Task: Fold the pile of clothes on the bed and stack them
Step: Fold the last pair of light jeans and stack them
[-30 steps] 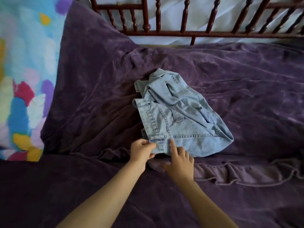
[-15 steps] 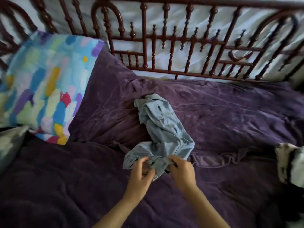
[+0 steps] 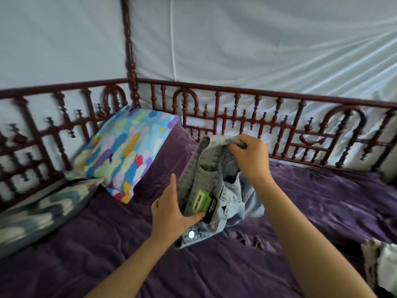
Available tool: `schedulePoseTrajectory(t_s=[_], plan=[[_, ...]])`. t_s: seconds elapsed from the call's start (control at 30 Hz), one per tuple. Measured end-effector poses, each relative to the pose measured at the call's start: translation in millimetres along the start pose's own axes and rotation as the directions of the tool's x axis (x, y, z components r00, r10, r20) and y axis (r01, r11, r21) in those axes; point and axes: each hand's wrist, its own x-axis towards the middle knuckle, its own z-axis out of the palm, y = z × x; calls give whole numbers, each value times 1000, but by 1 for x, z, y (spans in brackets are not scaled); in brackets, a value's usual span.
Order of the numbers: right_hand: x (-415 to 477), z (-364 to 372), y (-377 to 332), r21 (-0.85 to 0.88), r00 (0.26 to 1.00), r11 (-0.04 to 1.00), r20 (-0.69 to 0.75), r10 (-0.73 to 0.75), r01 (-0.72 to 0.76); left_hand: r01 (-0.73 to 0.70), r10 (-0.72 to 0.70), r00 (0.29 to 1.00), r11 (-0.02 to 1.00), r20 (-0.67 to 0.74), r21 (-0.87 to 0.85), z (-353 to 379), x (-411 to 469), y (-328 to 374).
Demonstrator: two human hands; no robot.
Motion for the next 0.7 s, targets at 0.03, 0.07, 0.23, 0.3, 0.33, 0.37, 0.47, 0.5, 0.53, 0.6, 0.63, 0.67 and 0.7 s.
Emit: schedulePoseTrajectory(t_s=[0.03, 0.07, 0.23, 0.3, 0.33, 0.37, 0.47, 0.5, 0.53, 0.6, 0.63, 0.67, 0.7], plan=[[3, -3, -11, 15, 1000, 1000, -23, -19, 19, 39, -39, 999, 999, 8, 5, -6, -3, -6], [6, -6, -20, 31, 998, 999, -51, -36, 37, 76, -75, 997, 997, 33, -1, -10, -6, -14], [10, -16, -39, 53, 989, 998, -150, -17, 25, 227, -184, 968, 929, 168, -294, -15, -20, -39], [5, -17, -34, 18, 983, 999, -178, 45, -42, 232, -202, 972, 893, 118, -385, -18, -18, -43], [2, -19, -28, 6, 977, 996, -197, 87, -88, 222, -202, 975, 901, 92, -373, -23, -14, -45], [0, -21, -21, -4, 968, 991, -215, 132, -136, 206, -198, 979, 919, 58, -336, -32, -9, -45], [-10, -30, 1, 3, 938, 967, -245, 247, -254, 152, -181, 977, 964, -117, -218, -68, 21, -55], [-13, -31, 6, 8, 932, 963, -251, 261, -268, 135, -165, 971, 976, -174, -173, -82, 33, -57], [-17, -32, 8, 13, 929, 961, -254, 269, -275, 117, -149, 965, 981, -217, -155, -96, 44, -57], [-20, -30, 6, 30, 929, 962, -255, 269, -270, 77, -134, 953, 975, -271, -209, -121, 62, -54], [-20, -28, 3, 47, 931, 965, -253, 262, -259, 66, -128, 949, 974, -287, -215, -132, 69, -52], [-20, -26, -2, 65, 934, 967, -250, 255, -247, 64, -123, 945, 978, -303, -198, -142, 75, -53], [-19, -22, -7, 79, 937, 969, -247, 246, -233, 51, -109, 940, 982, -323, -183, -151, 81, -55]])
